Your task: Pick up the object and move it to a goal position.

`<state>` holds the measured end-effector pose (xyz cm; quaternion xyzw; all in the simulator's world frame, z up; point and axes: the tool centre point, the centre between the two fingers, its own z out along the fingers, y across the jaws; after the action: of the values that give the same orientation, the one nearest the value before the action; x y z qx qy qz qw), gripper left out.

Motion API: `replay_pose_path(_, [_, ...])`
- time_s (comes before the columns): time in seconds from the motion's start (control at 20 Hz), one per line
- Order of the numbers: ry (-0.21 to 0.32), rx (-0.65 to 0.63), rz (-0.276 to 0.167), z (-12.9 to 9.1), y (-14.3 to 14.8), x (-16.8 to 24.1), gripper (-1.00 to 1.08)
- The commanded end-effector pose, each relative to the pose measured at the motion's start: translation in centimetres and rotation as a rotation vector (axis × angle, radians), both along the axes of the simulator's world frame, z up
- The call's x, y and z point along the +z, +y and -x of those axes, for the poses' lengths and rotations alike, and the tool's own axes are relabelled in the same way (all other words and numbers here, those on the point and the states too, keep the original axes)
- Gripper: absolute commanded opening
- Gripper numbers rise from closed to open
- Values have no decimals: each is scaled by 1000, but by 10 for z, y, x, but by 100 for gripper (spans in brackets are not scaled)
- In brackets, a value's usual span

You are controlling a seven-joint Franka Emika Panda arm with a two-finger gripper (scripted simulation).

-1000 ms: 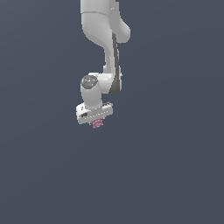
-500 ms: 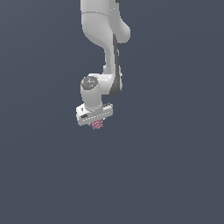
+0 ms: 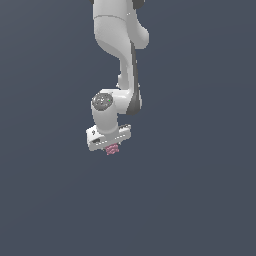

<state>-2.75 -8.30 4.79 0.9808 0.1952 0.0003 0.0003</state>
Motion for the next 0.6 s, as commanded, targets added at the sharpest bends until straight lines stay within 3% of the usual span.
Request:
replay_pose_path(0.0, [0, 0, 0, -15, 3, 2, -100])
replay_pose_path(0.55, [0, 0, 0, -83, 14, 11, -100])
